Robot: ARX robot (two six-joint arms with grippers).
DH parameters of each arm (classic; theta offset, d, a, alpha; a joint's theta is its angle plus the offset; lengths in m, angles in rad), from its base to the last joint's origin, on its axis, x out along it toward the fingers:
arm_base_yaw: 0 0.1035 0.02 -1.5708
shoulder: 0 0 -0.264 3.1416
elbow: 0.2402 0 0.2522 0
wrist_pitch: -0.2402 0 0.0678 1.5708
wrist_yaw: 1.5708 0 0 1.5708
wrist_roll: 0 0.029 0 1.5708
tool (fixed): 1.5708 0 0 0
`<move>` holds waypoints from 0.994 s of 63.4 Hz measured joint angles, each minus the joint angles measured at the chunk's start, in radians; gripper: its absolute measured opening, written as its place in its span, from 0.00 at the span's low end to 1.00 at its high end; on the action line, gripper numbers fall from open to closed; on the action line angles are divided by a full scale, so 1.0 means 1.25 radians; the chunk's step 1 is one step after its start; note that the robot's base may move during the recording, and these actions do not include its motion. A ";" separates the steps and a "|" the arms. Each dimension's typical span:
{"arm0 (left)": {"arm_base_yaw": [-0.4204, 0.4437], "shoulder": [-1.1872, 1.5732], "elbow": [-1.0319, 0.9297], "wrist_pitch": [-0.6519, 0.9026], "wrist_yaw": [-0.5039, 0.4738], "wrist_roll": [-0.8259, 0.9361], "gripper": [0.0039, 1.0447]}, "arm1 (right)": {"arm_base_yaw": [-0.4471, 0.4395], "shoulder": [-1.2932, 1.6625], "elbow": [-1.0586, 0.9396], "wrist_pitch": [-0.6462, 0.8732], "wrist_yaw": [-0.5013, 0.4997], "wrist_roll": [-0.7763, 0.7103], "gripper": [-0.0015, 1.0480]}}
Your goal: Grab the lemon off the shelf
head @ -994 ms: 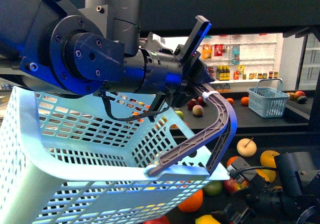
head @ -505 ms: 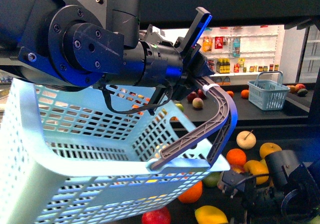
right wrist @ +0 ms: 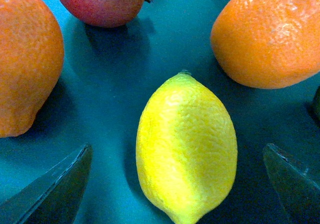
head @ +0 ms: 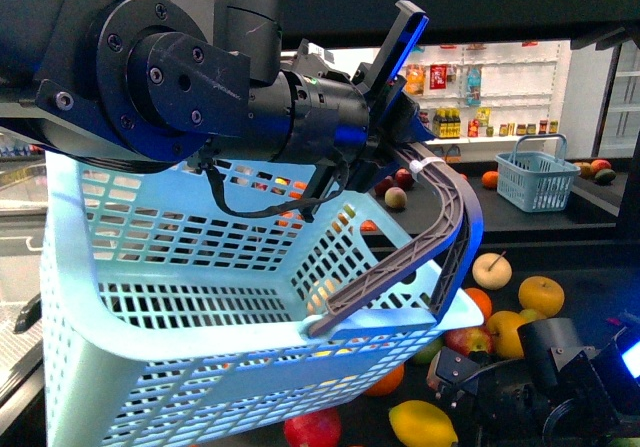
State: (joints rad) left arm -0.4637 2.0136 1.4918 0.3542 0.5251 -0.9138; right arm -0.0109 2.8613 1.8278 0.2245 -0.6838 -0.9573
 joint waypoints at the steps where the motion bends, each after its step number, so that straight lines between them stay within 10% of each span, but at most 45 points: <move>1: 0.000 0.000 0.000 0.000 0.000 0.000 0.07 | 0.002 0.005 0.009 -0.005 0.001 0.000 0.98; 39: -0.002 0.000 0.000 0.000 0.002 -0.001 0.07 | 0.030 0.136 0.235 -0.149 0.060 -0.018 0.97; 63: -0.002 0.000 0.000 0.000 -0.001 0.000 0.07 | 0.027 0.124 0.206 -0.085 0.073 0.055 0.62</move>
State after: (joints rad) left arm -0.4656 2.0136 1.4918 0.3542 0.5243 -0.9142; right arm 0.0235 3.0165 2.0857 0.1181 -0.5922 -0.8890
